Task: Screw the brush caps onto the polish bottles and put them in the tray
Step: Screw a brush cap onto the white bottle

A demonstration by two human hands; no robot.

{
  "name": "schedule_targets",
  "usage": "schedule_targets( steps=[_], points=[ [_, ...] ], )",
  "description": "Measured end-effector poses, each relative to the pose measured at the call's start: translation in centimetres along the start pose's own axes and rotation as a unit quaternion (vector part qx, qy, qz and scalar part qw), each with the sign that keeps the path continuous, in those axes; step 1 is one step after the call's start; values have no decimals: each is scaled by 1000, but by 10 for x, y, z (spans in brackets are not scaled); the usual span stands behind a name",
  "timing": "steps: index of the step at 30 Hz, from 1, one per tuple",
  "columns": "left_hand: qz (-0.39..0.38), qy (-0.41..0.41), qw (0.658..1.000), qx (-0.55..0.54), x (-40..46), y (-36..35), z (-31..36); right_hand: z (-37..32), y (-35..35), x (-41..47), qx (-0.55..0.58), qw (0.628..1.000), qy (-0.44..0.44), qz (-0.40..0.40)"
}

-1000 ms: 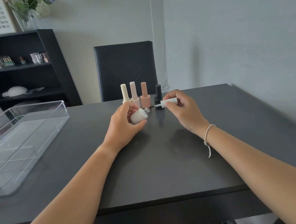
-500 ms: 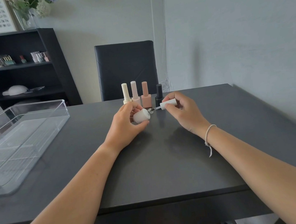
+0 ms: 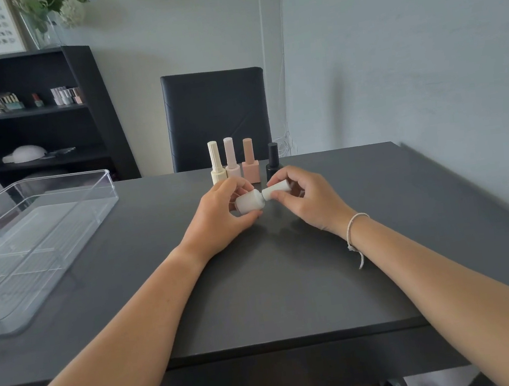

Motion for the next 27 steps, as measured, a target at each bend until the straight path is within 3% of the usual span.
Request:
schedule_targets(
  steps=[14, 19, 27],
  points=[
    [-5, -4, 1000, 8, 0, 0, 1, 4, 1, 1, -62, 997, -48, 2],
    [-4, -4, 1000, 3, 0, -1, 2, 1, -3, -1, -35, 998, -8, -47],
    [-8, -3, 1000, 6, 0, -1, 3, 3, -1, 0, -32, 999, 11, -38]
  ],
)
Point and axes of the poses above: each hand's wrist, its own x-axis towards the middle knuckle, its own y-axis out of the back of the hand, z = x × y, the point moved 4 cm from there along x, towards the middle knuckle, and after that the axes turned 15 degrees about -y, right-handed, at the moved point
